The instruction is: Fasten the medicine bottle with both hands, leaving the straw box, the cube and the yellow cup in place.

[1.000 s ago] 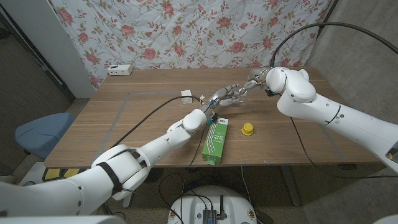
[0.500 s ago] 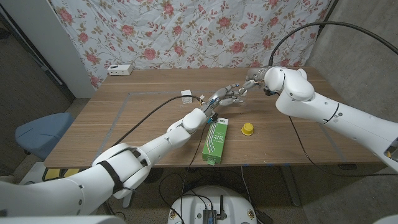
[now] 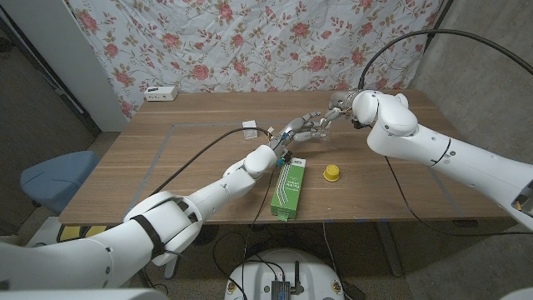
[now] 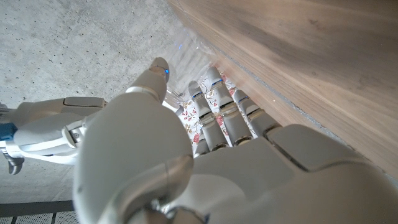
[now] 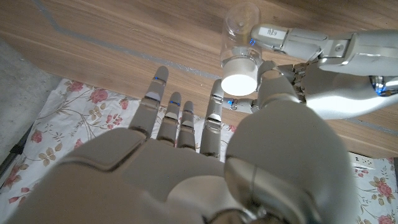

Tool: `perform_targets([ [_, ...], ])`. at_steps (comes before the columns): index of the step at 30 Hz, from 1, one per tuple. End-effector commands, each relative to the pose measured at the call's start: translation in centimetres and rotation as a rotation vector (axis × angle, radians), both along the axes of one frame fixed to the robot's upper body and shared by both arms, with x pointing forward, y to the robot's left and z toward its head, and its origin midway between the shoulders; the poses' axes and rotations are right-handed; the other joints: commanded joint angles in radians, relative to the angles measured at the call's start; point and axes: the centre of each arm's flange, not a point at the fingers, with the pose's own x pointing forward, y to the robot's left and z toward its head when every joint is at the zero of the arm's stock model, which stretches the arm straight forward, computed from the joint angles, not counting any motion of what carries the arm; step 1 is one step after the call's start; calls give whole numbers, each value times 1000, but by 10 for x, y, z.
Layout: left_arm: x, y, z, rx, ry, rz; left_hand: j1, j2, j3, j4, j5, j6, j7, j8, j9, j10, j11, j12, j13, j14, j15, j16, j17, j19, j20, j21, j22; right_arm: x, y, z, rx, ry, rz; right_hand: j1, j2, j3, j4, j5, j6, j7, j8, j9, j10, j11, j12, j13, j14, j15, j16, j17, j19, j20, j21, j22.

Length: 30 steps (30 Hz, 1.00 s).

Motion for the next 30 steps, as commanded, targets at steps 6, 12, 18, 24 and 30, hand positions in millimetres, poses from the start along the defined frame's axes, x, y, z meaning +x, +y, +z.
perform_targets([
  [6, 1, 0, -3, 2, 10, 1, -10, 0, 8, 2, 5, 0, -11, 1, 4, 5, -3, 3, 3, 7, -106, 3, 4, 5, -130, 1, 2, 2, 1, -2, 8, -25, -6, 20, -1, 7, 4, -3, 49, -10, 25, 12, 30, -13, 15, 3, 27, -12, 17, 2, 20, -1, 11, 5],
  [12, 1, 0, -3, 1, 10, 1, -12, 1, 8, 3, 5, 0, -13, 1, 4, 5, -4, 2, 3, 7, -103, 3, 4, 5, -130, 1, 2, 3, 0, -3, 12, -24, -6, 27, 1, 8, 7, -6, 77, -20, 38, 17, 44, -18, 17, 3, 34, -22, 19, 3, 27, -1, 12, 5],
  [18, 1, 1, -4, 1, 11, 3, -12, 0, 8, 3, 5, 1, -14, 1, 4, 5, -5, 2, 3, 7, -104, 3, 4, 5, -130, 1, 2, 5, 0, -5, 15, -25, -8, 32, 5, 10, 8, -6, 93, -25, 46, 21, 53, -22, 19, 3, 40, -28, 21, 4, 32, -1, 13, 5],
  [24, 1, 1, -4, 0, 12, 3, -12, 0, 8, 3, 5, 1, -14, 1, 4, 4, -3, 2, 3, 7, -104, 3, 4, 5, -129, 1, 2, 6, 0, -6, 19, -32, -11, 42, 8, 12, 7, -8, 110, -30, 55, 25, 64, -24, 20, 3, 46, -34, 23, 4, 37, -2, 13, 5],
  [30, 2, 1, -4, 0, 12, 3, -13, -1, 8, 3, 5, 2, -15, 2, 4, 7, -6, 3, 3, 7, -104, 3, 4, 6, -129, 2, 2, 7, 0, -7, 23, -42, -16, 56, 11, 16, 6, -10, 131, -32, 66, 30, 80, -31, 23, 2, 58, -43, 26, 5, 50, -4, 16, 4],
])
